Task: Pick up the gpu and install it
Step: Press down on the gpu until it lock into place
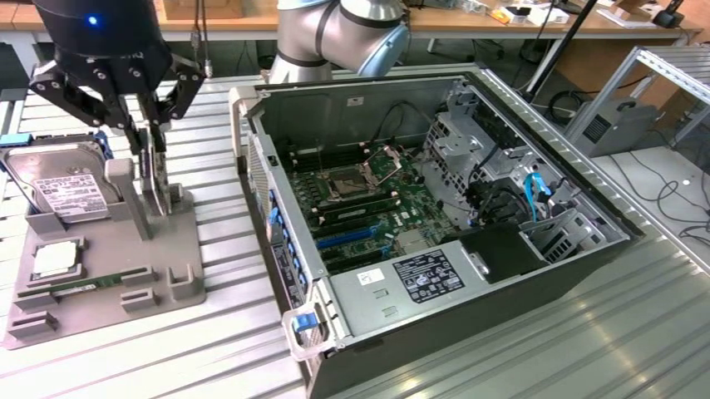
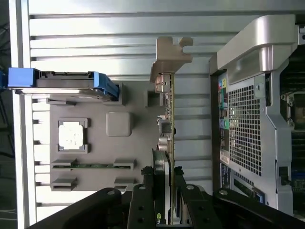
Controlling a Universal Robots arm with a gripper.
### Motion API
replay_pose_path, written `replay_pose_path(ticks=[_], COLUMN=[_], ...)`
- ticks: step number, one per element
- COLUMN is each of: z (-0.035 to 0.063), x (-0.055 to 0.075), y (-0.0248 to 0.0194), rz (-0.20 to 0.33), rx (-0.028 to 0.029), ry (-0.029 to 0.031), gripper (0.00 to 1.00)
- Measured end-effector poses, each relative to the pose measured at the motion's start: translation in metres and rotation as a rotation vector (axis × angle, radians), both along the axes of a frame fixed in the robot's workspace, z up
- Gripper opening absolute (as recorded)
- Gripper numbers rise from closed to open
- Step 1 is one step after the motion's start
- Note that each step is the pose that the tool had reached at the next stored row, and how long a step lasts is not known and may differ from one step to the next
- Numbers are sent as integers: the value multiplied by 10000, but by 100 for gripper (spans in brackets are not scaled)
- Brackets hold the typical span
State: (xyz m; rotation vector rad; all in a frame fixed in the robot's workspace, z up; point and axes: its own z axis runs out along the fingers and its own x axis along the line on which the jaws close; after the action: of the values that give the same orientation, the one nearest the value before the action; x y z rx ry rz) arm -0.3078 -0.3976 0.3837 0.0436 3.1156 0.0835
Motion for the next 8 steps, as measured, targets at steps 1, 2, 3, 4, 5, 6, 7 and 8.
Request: replay_pose_path(ticks=[1, 2, 3, 4, 5, 6, 7, 8], z=[71, 152, 213, 275, 351, 428, 460, 504], x=[0, 1, 1, 1, 1, 1, 1, 1], y=[0, 0, 0, 0, 0, 0, 0, 0], rz=[0, 0, 0, 0, -1, 0, 0, 0], rx=[2, 6, 13, 22, 28, 30, 31, 31], ry=[1, 1, 1, 2, 1, 1, 0, 1], gripper=[27, 27, 27, 27, 27, 27, 27, 27])
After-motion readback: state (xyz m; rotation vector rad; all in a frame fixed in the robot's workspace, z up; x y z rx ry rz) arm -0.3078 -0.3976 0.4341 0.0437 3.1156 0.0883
